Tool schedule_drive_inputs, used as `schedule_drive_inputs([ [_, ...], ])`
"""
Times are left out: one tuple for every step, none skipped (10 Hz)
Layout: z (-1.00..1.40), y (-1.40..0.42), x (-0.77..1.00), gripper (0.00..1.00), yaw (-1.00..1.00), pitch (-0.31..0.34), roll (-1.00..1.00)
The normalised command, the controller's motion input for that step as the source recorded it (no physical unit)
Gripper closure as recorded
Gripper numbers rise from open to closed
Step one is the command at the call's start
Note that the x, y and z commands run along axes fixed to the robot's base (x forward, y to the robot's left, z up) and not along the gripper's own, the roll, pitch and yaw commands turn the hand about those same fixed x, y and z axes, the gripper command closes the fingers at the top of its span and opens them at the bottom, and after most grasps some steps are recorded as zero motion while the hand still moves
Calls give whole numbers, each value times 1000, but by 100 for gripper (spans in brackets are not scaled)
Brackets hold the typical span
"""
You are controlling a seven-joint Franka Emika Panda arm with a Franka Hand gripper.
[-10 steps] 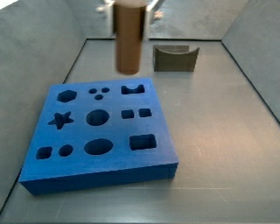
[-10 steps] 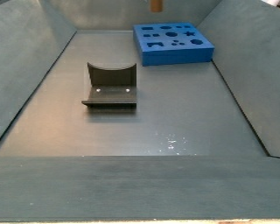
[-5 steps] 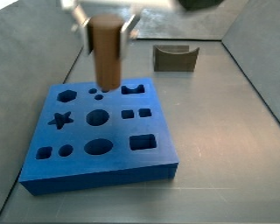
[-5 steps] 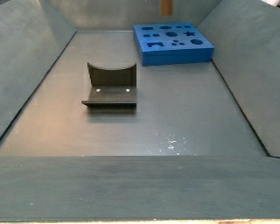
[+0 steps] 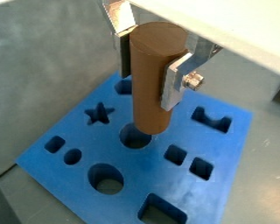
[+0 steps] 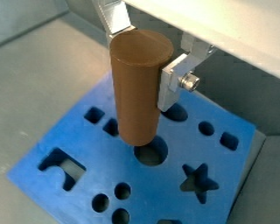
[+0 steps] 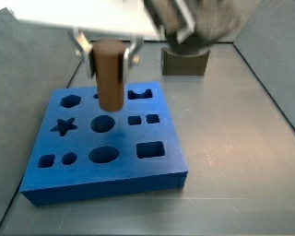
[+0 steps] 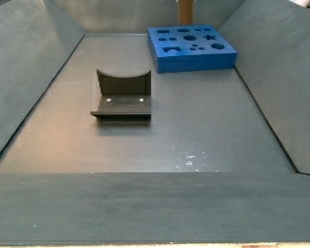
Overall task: Pick up the round object. Move up. Place the round object on the fixture. Regrasp the round object. Move to above the board. Insert the round object.
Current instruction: Insert the round object.
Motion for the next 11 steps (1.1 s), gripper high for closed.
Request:
schedule_drive_inputs([
  [-69, 0, 0, 100, 0, 0, -200],
  [-209, 54, 0, 100, -14, 0, -569],
  [-214, 26, -23, 100, 0, -63, -589],
  [-46, 0, -3, 100, 0, -69, -314],
  [-37, 0, -14, 100, 0, -9, 0],
  [-111, 0, -129, 100, 0, -14, -143],
  [-131, 0, -186, 100, -3, -31, -169],
  [-183, 0, -263, 100, -3, -23, -100],
  [0, 0, -71, 100, 0, 0, 0],
  [-37, 0, -20, 100, 0, 0, 0],
  [-297, 0, -57, 100, 0, 0, -9],
])
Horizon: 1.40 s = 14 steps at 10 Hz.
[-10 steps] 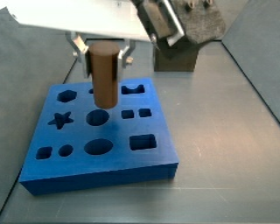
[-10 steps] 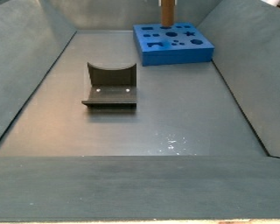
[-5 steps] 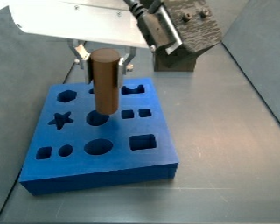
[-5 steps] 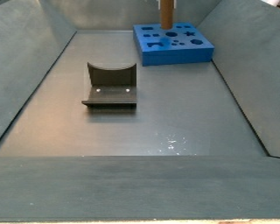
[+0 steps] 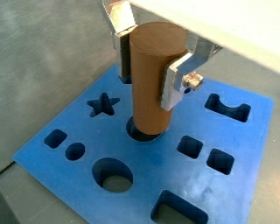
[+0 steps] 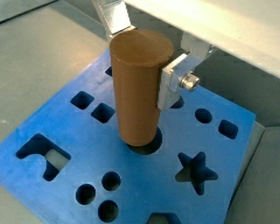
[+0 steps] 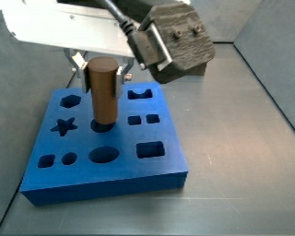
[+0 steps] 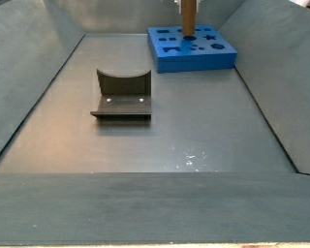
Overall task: Pick up the round object. Move up. Place the round object on the fixture. Regrasp the round object. Move to above the board. Insert the round object.
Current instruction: Insert the round object.
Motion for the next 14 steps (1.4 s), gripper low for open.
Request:
schedule_drive_inputs([
  [-594, 0, 0, 100, 0, 0, -383],
  [-597, 11, 0, 100, 0, -3, -451],
  [-380, 0, 0, 100, 0, -17, -171],
  [-314, -49, 0, 100, 0, -20, -6],
  [-266, 0, -20, 100, 0, -100, -143],
  [-251, 0, -349, 100, 0, -329, -297],
  [-189, -51, -389, 100, 0, -371, -166],
  [-54, 0, -209, 100, 0, -114, 0],
  [0, 0, -94, 100, -54, 0, 0],
  [0, 0, -57, 100, 0, 0, 0],
  [-134, -137, 0, 100, 0, -37, 286],
  [-703, 14, -146, 100, 0, -426, -246],
  [-820, 91, -171, 100, 6, -169, -340],
  [-677, 6, -83, 100, 0, -343, -374],
])
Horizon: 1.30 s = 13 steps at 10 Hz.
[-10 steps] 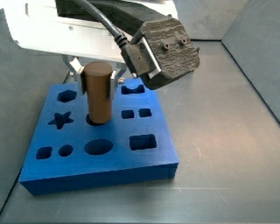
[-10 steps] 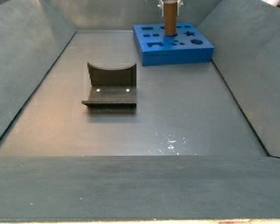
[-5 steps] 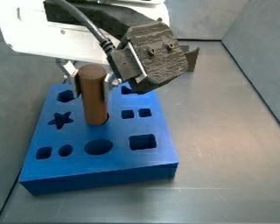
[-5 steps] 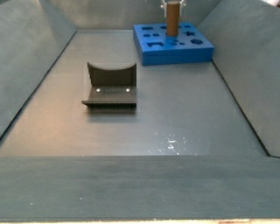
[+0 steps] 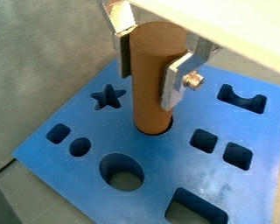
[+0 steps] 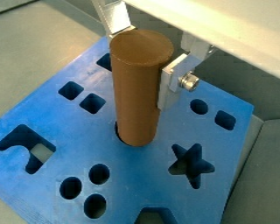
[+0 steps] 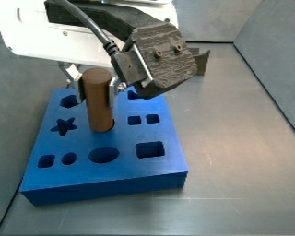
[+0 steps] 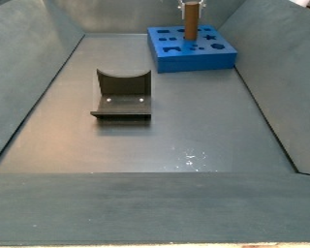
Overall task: Pick up the round object. Move up. Place the round object on the fixture. Regrasp the round object. Move to above the board. Insert the round object.
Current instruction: Insert the round object.
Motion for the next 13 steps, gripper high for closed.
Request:
schedule_drive_inputs([
  [-517, 0, -97, 100, 0, -463, -451],
  [-197, -189, -346, 100, -40, -569, -654],
  [-291, -57, -329, 100, 0, -543, -566],
  [0, -43, 0, 100, 0, 0, 89],
  [-520, 0, 0, 100, 0, -51, 0],
  [-963, 0, -194, 100, 0, -334, 0],
  [-1000, 0, -231, 100, 0, -300, 29],
  [-994, 0, -211, 100, -17, -311, 23],
  [-986, 0, -203, 100, 0, -326, 0],
  [-946, 0, -120, 100, 0, -357, 0],
  [-971, 46, -9, 100, 0, -306, 0],
  [-1000, 74, 51, 100, 0, -20, 40],
  [-451, 0, 0, 100, 0, -200, 0],
])
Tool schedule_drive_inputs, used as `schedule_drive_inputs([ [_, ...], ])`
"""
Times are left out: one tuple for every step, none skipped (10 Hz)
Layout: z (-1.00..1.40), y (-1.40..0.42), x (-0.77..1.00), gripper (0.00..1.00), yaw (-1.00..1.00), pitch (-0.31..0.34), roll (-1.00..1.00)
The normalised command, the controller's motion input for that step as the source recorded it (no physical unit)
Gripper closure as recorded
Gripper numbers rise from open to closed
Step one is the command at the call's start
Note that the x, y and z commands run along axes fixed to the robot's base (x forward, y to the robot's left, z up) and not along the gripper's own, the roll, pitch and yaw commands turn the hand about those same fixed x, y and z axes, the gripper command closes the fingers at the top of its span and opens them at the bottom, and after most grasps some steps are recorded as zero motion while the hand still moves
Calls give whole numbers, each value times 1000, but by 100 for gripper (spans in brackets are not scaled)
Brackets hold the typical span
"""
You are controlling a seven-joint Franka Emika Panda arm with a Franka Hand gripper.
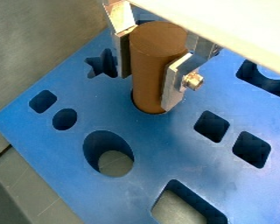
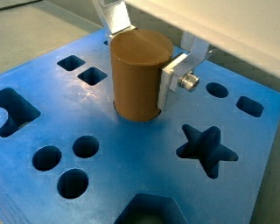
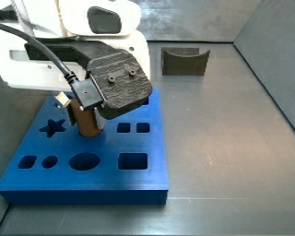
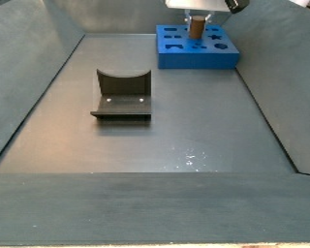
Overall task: Pick up the round object. Move up. Place the round object on the fixture. Regrasp the round object. Move to above the board. Insert the round object.
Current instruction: Insert the round object.
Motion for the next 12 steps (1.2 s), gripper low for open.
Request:
schedule_drive_inputs([
  [-31, -77, 0, 100, 0, 0, 194],
  [-329, -251, -523, 100, 194, -591, 871],
  [-343, -223, -500, 100, 346, -703, 700],
  [-426, -403, -414, 100, 206, -674, 626],
  [-454, -3, 0, 100, 0, -377, 151],
  [0, 0, 0, 100, 0, 0, 14],
  [-1000, -29, 0, 100, 0, -103, 40],
  [-1000, -14, 0, 100, 0, 0, 0],
  [-1000, -43, -34, 100, -17, 0, 0],
  [-1000, 0, 0, 100, 0, 0, 0],
  [-217, 57, 71, 100, 0, 0, -129],
  [0, 0, 0, 100, 0, 0, 0],
])
